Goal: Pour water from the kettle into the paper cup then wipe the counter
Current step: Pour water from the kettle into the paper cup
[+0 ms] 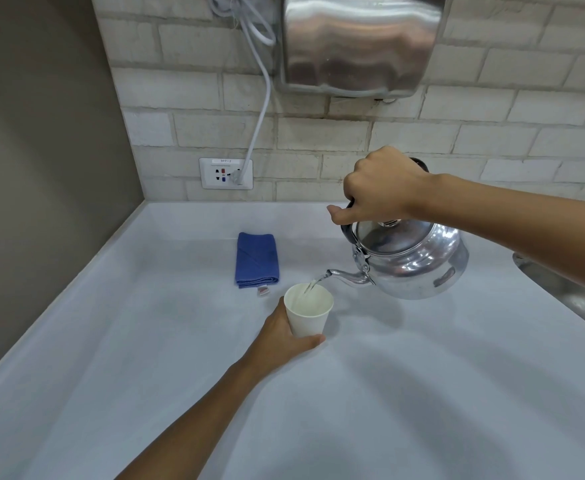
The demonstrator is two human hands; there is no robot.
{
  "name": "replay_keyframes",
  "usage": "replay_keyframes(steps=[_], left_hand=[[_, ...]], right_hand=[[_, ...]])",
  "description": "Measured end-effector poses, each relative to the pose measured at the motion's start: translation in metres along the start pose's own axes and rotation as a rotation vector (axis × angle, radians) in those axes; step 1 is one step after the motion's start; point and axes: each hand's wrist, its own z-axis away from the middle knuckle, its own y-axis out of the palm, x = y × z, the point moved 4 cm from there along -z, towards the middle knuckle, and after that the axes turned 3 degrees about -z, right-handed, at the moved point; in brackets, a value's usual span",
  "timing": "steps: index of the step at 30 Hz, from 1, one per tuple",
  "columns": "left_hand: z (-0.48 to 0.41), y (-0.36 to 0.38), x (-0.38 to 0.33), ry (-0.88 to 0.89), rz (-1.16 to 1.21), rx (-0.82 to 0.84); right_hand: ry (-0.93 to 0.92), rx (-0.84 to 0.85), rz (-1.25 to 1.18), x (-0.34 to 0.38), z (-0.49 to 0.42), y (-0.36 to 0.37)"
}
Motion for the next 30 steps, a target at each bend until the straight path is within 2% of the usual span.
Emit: replay_keyframes(steps=[30], left_hand=[[0.0011,-0.0008,-0.0039,0.008,0.007,0.006]], right_hand=[[-0.005,0.015,0.021,-0.0022,0.0016,-0.0009]])
